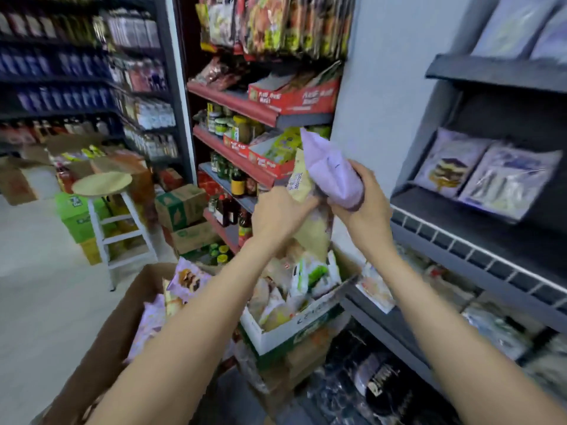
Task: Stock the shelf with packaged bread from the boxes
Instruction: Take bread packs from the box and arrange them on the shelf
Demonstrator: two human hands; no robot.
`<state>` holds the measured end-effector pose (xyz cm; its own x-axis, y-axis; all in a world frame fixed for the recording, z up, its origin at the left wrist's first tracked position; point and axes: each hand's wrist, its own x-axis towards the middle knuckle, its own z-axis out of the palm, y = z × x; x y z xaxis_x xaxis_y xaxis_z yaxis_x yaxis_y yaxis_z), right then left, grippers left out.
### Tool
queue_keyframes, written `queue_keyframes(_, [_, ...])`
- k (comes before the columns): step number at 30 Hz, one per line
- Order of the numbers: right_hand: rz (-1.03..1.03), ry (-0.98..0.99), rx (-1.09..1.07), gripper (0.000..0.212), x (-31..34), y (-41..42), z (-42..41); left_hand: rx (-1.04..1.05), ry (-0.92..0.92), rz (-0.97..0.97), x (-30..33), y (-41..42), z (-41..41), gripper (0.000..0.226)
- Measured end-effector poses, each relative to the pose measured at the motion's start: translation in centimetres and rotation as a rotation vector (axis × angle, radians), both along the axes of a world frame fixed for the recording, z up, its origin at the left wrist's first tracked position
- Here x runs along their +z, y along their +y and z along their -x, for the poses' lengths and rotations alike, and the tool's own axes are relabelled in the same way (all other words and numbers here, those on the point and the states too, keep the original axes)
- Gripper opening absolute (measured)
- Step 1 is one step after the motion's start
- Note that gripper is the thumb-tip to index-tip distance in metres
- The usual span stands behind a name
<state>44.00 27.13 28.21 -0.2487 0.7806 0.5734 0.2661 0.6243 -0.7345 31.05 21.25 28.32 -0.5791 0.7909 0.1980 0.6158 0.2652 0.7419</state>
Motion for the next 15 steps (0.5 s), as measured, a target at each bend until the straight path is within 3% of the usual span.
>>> queue_keyframes(5, [0.201, 0.397, -0.120, 0.040, 4.0, 6.0, -9.8, 0.009, 0.258, -0.076, 2.4, 4.6, -6.0, 0.054])
queue_keyframes(8, [0.332, 0.553, -0.135, 0.015, 5.3, 9.9, -13.7, 0.014, 0.445, -0.160, 3.2, 7.8, -8.0, 0.050])
queue_keyframes(11, [0.372, 0.457, -0.268, 0.038, 5.6, 14.0, -16.0, -0.023, 0.576, -0.226, 3.9, 11.8, -9.3, 0.045])
queue_keyframes(15, [0.391, 0.244, -0.463, 0.059, 5.2, 19.4, -16.9, -0.099, 0.570, -0.272, 4.0, 17.4, -10.1, 0.048])
